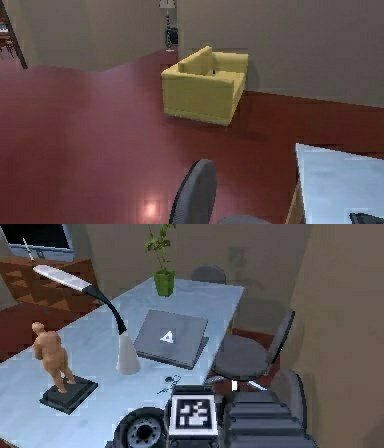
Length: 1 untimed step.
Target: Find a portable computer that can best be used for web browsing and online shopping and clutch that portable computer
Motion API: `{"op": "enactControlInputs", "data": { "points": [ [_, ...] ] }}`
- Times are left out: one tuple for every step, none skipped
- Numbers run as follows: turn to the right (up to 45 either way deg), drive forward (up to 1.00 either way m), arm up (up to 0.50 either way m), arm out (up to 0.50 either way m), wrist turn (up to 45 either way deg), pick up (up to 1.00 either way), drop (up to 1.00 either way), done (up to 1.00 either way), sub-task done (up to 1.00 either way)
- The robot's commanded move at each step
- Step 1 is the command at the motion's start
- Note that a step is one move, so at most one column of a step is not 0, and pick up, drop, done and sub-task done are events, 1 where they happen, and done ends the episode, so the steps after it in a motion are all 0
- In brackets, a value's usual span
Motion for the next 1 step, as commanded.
{"op": "enactControlInputs", "data": {
  "points": [
    [0.0,0.00,0.00,0.42,0.0,0.00,0.00,0.00,0.00]
  ]
}}
